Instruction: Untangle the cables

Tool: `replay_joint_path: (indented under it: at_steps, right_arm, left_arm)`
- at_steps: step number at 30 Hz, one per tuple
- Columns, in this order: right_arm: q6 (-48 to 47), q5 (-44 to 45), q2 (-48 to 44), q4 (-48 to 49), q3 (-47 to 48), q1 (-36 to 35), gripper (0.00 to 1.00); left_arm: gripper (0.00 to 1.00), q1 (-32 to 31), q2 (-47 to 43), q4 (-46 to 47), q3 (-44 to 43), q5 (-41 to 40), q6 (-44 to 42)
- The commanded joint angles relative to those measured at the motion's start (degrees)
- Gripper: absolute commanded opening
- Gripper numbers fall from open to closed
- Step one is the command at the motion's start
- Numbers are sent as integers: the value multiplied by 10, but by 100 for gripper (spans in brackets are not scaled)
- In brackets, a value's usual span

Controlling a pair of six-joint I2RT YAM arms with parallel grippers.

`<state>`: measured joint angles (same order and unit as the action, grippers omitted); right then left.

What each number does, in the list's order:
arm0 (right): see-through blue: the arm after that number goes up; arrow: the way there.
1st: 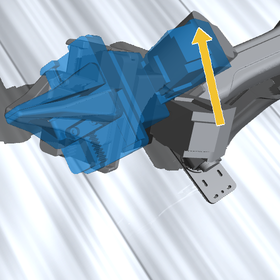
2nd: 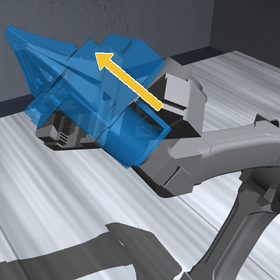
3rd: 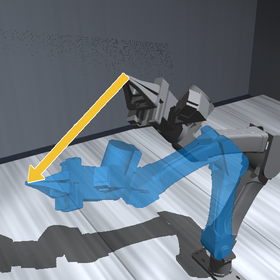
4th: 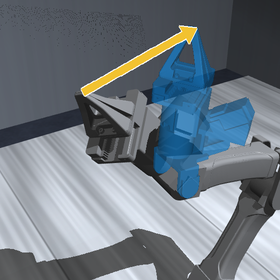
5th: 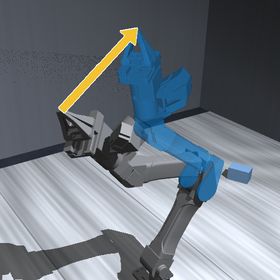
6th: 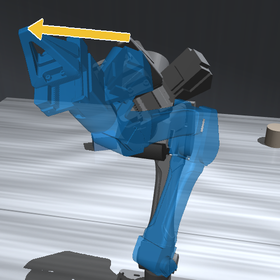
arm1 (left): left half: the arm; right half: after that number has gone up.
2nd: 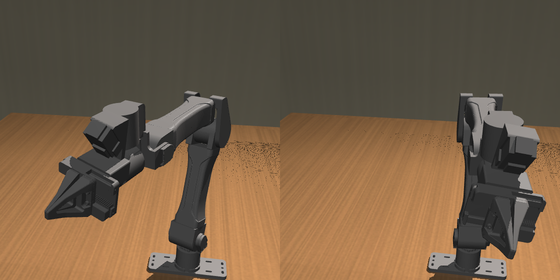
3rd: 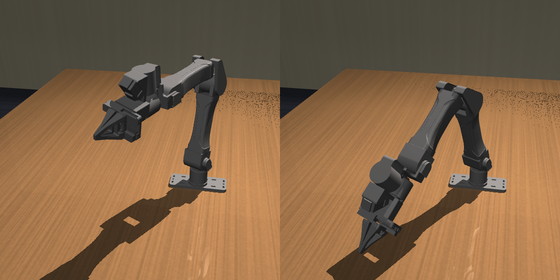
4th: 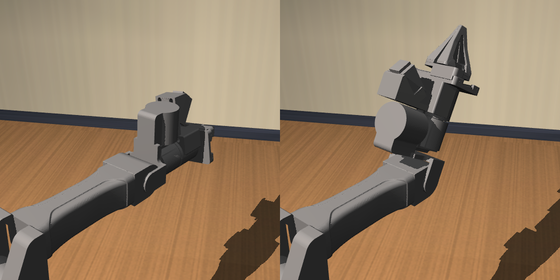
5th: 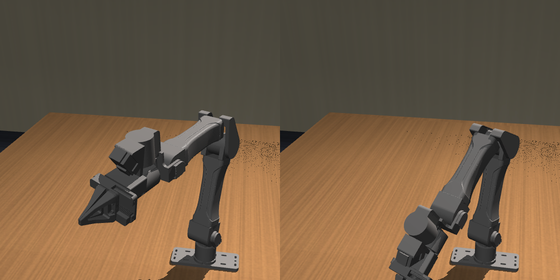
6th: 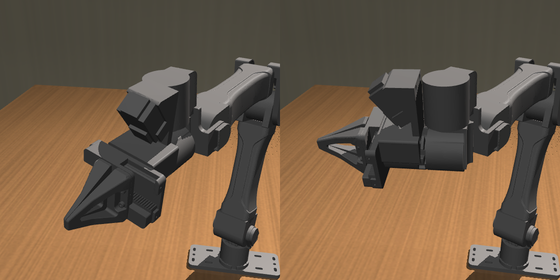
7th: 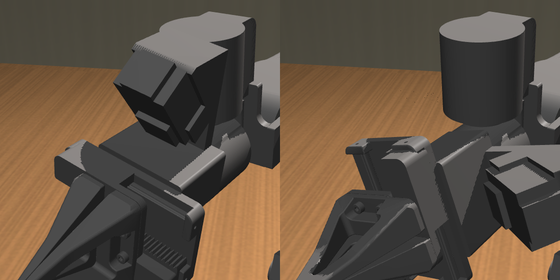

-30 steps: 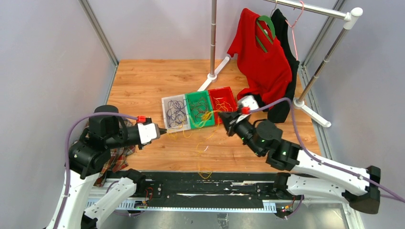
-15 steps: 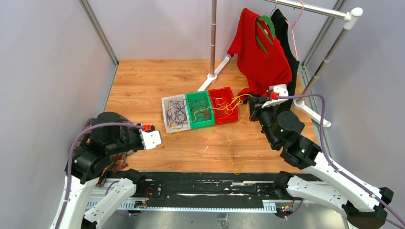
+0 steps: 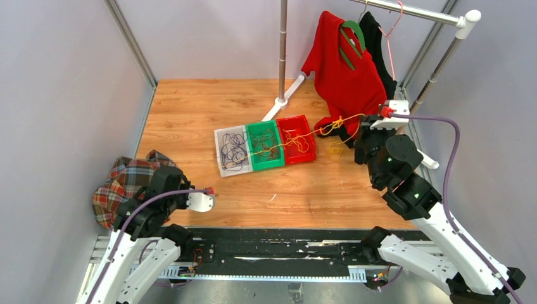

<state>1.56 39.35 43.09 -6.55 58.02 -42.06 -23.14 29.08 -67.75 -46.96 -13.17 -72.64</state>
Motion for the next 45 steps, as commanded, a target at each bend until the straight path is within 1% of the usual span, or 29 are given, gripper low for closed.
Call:
replay_joint_path:
  at_steps: [1,3,6,10,12,15,17,19,20,22,25,30,33,39,45]
  right_arm:
    - [-25,43,-4,-14,37,34,1]
    - [-35,58,-10,-15,52,53,1]
    - [-42,45,-19,-15,75,85,1]
    - [-78,77,-11,-18,117,101,1]
    - [-82,74,-11,-20,132,109,1]
    - [-47,-12,-3,-44,147,110,1]
    - [-19,-72,9,-58,150,110,1]
    - [17,-159,20,-61,149,110,0]
    - [33,-189,26,-56,149,110,1]
    - [61,-236,43,-42,158,110,1]
    - [95,-280,85,-33,198,110,1]
    - [114,-303,168,-13,278,110,1]
    - [114,-303,216,15,302,110,1]
    - [113,-306,282,74,304,110,1]
    - [80,-293,321,110,278,110,1]
  left_arm:
    - [0,-5,-24,-28,58,-157,-83]
    - [0,-4,-25,-29,81,-182,-90]
    - [0,-4,-19,-36,87,-183,-87]
    - [1,-4,0,-46,101,-209,-82]
    - [0,-4,4,-45,104,-202,-80]
    - [1,-4,7,-36,60,-115,-53]
    - [0,-4,20,-27,23,-52,-15]
    - [0,-4,42,-27,-20,2,27]
    - [1,-4,50,-27,-42,26,49]
    - [0,-4,62,-27,-82,71,84]
    - [0,-3,74,-30,-128,127,121]
    - [0,-4,78,-30,-171,182,151]
    - [0,-4,75,-28,-185,208,161]
    - [1,-4,71,-29,-203,226,169]
    - [0,-4,63,-28,-206,234,174]
